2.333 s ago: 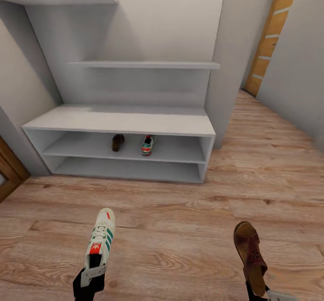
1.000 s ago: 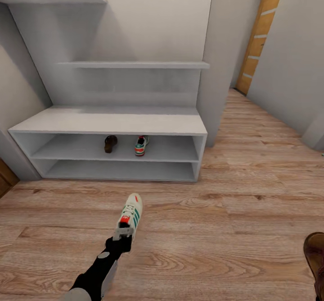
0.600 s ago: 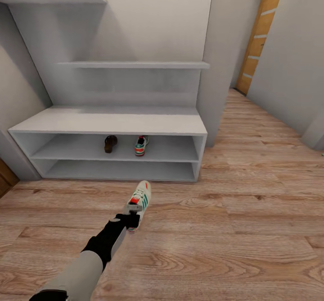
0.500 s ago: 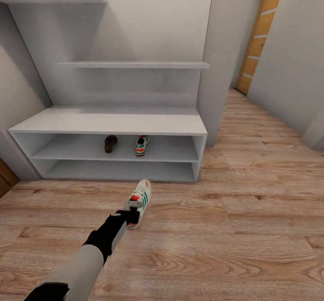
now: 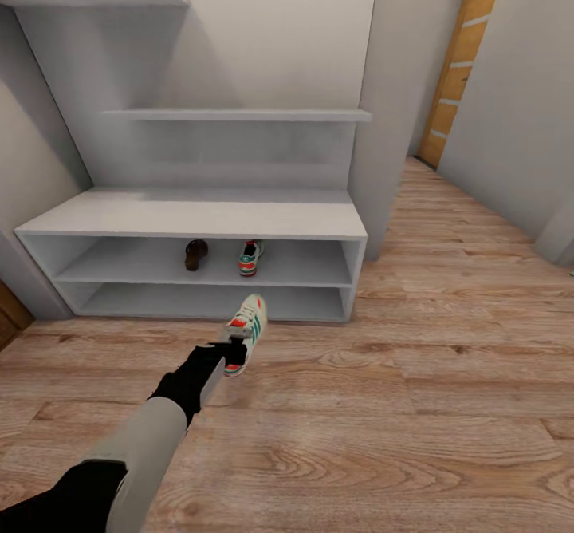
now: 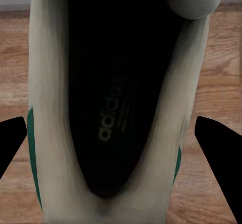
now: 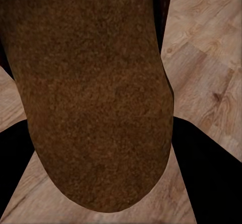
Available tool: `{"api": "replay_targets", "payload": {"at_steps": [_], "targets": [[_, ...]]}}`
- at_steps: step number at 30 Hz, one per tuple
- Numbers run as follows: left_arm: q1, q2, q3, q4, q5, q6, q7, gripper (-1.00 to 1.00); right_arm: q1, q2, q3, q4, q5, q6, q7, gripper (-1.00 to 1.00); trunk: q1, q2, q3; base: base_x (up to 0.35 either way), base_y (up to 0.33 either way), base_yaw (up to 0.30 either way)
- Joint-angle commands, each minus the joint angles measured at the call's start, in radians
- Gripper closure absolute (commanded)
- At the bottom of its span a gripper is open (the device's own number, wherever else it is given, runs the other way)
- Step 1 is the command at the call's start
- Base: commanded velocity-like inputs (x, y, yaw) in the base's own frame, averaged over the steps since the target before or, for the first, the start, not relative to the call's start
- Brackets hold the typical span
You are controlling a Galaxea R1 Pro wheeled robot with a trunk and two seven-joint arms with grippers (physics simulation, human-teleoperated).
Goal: Pick up the two gym shoes and the two sandals from the corridor floor and place them onto the hallstand (shoe rack) in the corridor, making sure they are on the rack and not on the floor. Arrange them so the two gym shoes are next to each other and the two sandals are next to each other.
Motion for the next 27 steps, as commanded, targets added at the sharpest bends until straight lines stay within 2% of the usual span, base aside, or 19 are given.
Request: {"api": "replay_targets", "payload": {"at_steps": [1,14,19,27], "targets": [[-0.01,-0.001,0.001,-0.002,-0.007,0.021,0.001,1.0,-0.002,0.001,-0.006,0.0,0.01,-0.006,0.007,1.0,0.0,0.0,-0.001,0.0,0.0,0.0],[-0.027,-0.003,-0.001,-0.076,-0.007,0.053,-0.002,1.0,-0.002,0.008,-0.004,0.003,0.012,-0.007,0.005,1.0,0.0,0.0,-0.001,0.0,0.0,0.0],[-0.031,-0.007,-0.002,-0.088,-0.004,0.055,-0.001,1.0,-0.002,0.029,-0.004,-0.003,0.012,-0.009,0.005,1.0,0.019,-0.035,-0.019,0.0,0.0,0.0],[-0.032,-0.019,-0.002,-0.089,-0.009,0.057,-0.001,1.0,-0.002,0.032,-0.005,-0.003,0.012,-0.009,0.004,1.0,0.05,-0.091,-0.055,0.0,0.0,0.0]]}}
